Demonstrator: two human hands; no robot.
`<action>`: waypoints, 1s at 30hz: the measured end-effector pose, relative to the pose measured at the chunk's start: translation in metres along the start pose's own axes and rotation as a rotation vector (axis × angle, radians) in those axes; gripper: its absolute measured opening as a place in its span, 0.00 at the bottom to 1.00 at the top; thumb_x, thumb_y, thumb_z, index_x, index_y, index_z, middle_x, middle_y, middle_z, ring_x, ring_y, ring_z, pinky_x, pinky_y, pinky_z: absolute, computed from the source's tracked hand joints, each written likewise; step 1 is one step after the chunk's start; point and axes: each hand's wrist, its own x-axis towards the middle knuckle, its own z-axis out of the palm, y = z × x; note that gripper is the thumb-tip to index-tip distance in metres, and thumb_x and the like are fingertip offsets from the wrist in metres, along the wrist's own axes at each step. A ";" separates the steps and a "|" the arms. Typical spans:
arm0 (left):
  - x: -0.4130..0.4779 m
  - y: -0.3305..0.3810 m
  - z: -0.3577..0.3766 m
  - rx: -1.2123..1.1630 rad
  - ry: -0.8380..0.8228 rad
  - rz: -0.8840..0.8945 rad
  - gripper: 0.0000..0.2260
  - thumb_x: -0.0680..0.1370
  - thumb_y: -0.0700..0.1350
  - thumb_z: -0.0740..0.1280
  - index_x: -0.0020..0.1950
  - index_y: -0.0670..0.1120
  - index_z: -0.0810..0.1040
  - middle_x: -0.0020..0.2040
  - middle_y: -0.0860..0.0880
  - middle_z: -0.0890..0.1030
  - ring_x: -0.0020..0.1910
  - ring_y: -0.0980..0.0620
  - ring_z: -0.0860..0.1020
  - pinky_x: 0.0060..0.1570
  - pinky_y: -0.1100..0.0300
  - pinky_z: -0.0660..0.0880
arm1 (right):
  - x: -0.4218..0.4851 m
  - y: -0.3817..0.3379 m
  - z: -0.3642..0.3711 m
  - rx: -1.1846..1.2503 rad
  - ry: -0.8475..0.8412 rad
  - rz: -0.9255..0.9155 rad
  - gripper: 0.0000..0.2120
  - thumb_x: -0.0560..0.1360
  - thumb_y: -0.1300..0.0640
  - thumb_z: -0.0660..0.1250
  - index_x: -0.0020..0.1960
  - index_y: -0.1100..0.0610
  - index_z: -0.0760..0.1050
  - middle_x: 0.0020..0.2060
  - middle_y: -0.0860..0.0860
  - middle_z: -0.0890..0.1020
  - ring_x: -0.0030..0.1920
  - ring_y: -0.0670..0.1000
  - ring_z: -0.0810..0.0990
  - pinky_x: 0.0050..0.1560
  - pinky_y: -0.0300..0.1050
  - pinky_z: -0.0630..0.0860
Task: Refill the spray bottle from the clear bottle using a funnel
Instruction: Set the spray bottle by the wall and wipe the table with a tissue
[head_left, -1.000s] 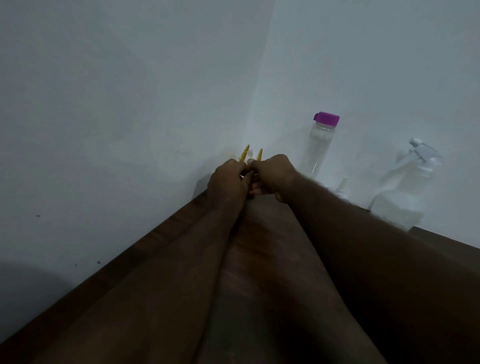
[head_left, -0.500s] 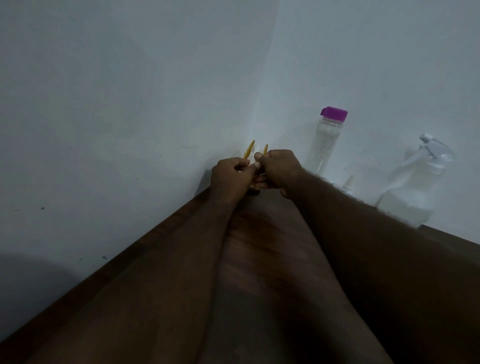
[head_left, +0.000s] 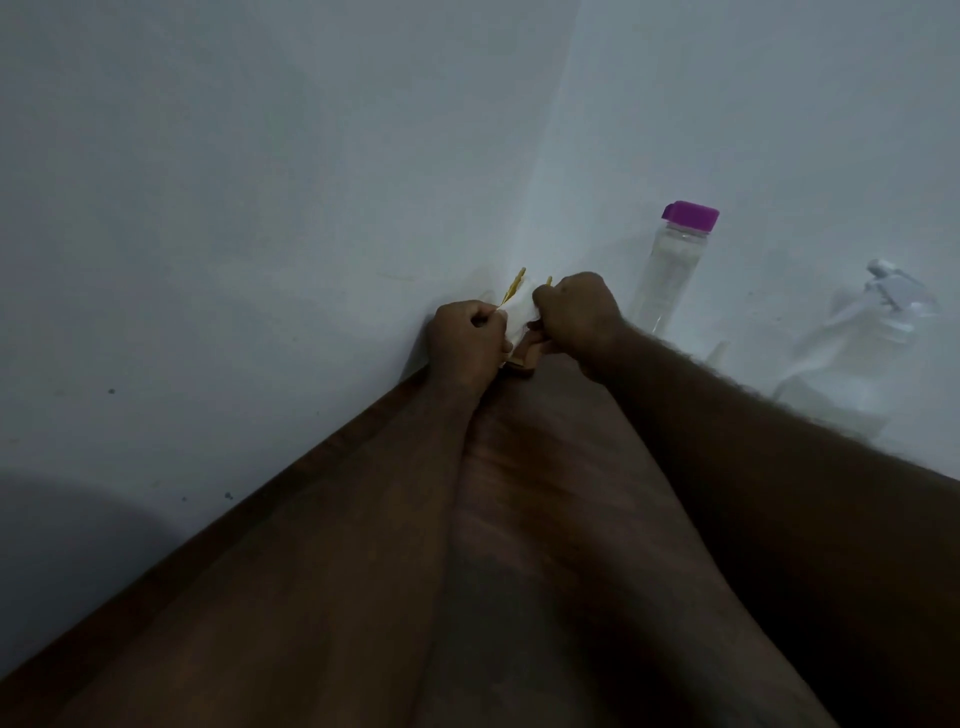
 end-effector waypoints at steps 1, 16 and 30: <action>0.001 0.000 0.001 -0.007 0.007 0.000 0.09 0.79 0.43 0.66 0.46 0.40 0.83 0.39 0.43 0.85 0.35 0.50 0.83 0.41 0.57 0.82 | -0.001 -0.003 -0.002 -0.002 -0.012 -0.022 0.09 0.72 0.60 0.63 0.42 0.67 0.74 0.39 0.65 0.83 0.38 0.62 0.85 0.40 0.56 0.83; -0.016 0.018 -0.002 0.084 0.181 0.166 0.14 0.72 0.52 0.63 0.40 0.42 0.79 0.37 0.46 0.81 0.38 0.48 0.79 0.38 0.55 0.76 | -0.063 -0.047 -0.091 0.345 -0.233 0.032 0.07 0.75 0.61 0.59 0.38 0.58 0.70 0.28 0.52 0.78 0.29 0.53 0.80 0.40 0.48 0.82; -0.152 0.117 0.014 -0.488 -0.655 -0.268 0.11 0.80 0.46 0.64 0.52 0.39 0.80 0.47 0.44 0.84 0.46 0.47 0.83 0.48 0.49 0.81 | -0.197 0.017 -0.233 0.566 -0.160 0.227 0.21 0.81 0.43 0.59 0.53 0.60 0.80 0.48 0.57 0.85 0.47 0.56 0.85 0.50 0.51 0.81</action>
